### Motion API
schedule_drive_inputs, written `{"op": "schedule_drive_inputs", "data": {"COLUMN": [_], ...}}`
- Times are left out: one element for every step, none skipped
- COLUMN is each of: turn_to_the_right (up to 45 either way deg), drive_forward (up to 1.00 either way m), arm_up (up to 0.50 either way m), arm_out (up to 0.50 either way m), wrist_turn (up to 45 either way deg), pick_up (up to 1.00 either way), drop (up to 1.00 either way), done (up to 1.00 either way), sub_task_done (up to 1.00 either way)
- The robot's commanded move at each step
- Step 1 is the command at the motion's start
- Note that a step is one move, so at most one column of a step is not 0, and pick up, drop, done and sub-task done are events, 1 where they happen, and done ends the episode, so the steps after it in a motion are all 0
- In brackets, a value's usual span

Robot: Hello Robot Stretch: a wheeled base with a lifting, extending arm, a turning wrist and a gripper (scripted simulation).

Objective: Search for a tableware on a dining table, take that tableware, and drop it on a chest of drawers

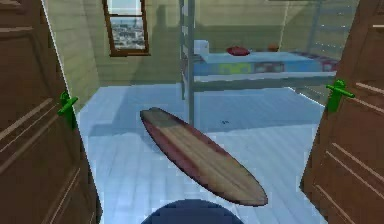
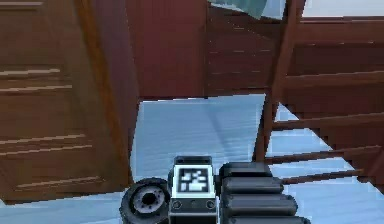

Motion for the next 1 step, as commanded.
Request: {"op": "schedule_drive_inputs", "data": {"turn_to_the_right": [0.0], "drive_forward": [1.0], "arm_up": [0.0], "arm_out": [0.0], "wrist_turn": [0.0], "pick_up": [0.0], "drop": [0.0], "done": [0.0], "sub_task_done": [0.0]}}
